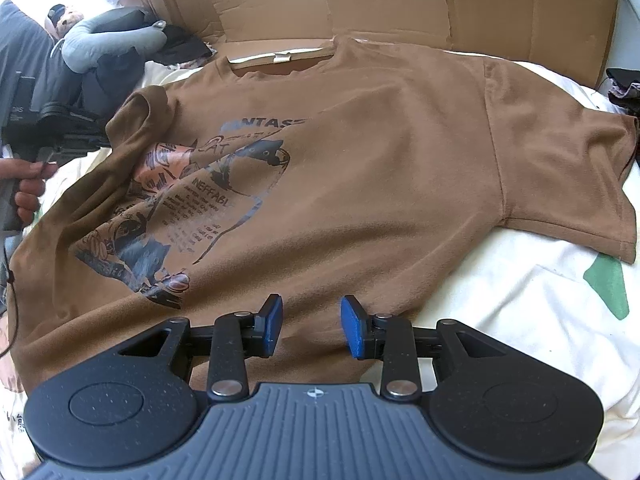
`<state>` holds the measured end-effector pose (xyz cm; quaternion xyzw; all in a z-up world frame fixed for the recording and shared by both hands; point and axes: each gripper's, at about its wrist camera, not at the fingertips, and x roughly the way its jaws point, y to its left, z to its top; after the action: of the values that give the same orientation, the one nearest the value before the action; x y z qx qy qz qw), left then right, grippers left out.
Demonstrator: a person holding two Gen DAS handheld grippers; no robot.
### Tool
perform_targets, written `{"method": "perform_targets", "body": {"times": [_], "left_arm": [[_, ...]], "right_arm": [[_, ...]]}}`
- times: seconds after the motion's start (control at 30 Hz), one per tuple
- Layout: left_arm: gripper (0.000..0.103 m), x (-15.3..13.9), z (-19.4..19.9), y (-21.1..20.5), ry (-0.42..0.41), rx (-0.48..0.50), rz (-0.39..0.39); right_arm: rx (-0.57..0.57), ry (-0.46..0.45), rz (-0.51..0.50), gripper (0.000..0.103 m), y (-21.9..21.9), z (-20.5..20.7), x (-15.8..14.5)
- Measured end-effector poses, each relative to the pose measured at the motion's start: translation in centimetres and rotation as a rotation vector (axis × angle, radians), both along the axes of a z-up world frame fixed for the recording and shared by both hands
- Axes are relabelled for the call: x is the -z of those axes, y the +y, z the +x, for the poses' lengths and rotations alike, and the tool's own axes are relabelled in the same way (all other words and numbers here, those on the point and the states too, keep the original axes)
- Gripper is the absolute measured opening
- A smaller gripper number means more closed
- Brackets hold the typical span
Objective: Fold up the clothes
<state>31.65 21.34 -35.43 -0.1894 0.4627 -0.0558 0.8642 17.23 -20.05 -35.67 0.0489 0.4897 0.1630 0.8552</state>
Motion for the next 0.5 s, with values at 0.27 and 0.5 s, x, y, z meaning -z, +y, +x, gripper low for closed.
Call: {"method": "perform_targets", "body": {"times": [0.27, 0.5], "left_arm": [[0.002, -5.4, 0.8, -0.5, -0.086, 0.056, 0.038], [0.003, -4.5, 3.6, -4.4, -0.083, 0.124, 0.026]], "right_arm": [[0.008, -0.009, 0.005, 0.039, -0.3, 0.0, -0.3], [0.007, -0.005, 0.003, 0.039, -0.3, 0.0, -0.2]]}}
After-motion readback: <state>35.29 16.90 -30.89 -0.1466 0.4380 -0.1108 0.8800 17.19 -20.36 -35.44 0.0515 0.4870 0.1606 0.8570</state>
